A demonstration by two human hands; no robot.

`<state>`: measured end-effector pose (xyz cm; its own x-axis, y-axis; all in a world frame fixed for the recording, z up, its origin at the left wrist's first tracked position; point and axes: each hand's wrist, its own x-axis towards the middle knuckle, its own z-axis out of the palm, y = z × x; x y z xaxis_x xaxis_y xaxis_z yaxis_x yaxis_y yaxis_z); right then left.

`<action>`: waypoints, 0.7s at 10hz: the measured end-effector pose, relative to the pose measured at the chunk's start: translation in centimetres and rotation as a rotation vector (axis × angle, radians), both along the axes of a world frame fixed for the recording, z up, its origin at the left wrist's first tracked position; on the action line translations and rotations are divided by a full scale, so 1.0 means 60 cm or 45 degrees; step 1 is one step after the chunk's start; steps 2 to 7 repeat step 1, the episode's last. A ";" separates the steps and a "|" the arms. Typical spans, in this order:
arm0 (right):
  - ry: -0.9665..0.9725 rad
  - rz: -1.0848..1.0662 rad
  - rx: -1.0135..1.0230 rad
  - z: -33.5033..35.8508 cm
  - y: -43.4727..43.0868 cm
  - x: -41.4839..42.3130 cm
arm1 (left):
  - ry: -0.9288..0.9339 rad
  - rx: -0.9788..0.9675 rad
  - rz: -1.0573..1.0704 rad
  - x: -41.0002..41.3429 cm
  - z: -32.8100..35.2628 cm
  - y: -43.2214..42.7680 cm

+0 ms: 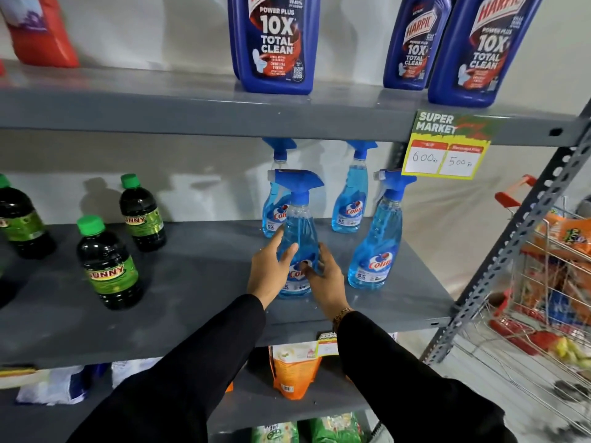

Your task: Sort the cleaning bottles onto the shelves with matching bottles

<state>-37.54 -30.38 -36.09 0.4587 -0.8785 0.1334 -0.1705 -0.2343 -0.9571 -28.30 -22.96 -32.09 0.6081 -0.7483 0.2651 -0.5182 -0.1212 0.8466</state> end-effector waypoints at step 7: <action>0.010 -0.067 -0.036 0.006 0.028 -0.002 | -0.039 -0.075 0.082 -0.014 -0.001 0.022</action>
